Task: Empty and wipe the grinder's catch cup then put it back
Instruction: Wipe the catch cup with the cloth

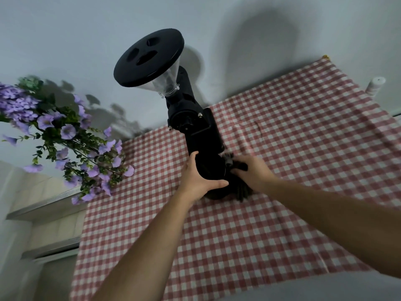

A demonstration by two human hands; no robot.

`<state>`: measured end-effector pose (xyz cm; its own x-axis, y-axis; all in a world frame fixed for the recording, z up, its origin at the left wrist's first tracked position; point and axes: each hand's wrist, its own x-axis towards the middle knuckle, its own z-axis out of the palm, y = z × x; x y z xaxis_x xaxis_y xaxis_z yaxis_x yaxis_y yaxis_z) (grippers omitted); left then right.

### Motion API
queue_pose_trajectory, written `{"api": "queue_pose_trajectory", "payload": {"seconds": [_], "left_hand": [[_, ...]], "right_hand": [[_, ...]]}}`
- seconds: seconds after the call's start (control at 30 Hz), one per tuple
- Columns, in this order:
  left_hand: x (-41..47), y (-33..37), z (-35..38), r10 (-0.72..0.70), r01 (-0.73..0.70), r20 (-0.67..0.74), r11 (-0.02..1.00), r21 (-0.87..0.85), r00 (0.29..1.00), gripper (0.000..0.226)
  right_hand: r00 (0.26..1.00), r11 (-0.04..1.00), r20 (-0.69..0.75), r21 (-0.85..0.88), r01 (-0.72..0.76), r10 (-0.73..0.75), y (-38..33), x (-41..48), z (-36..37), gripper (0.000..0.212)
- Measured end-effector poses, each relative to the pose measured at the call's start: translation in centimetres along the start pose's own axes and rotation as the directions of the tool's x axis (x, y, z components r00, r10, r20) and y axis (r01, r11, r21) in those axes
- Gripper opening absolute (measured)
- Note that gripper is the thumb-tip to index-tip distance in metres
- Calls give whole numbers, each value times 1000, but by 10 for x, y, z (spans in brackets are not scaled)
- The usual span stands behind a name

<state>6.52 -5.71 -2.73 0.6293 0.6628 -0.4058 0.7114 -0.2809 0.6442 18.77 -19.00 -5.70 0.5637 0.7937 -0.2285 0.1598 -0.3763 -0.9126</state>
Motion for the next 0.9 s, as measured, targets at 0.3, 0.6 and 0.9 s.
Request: {"api": "queue_pose_trajectory", "payload": {"seconds": [0.3, 0.6, 0.9], "left_hand": [[3, 4, -26, 34, -73, 246, 986, 152, 969, 128], [10, 7, -34, 45, -121, 337, 971, 207, 940, 129], [10, 9, -36, 69, -168, 354, 952, 257, 933, 132]], "right_hand": [[999, 1000, -37, -2, -29, 29, 19, -4, 28, 36], [993, 995, -105, 75, 65, -57, 4, 3, 26, 32], [995, 984, -81, 160, 79, -66, -16, 33, 12, 29]]}}
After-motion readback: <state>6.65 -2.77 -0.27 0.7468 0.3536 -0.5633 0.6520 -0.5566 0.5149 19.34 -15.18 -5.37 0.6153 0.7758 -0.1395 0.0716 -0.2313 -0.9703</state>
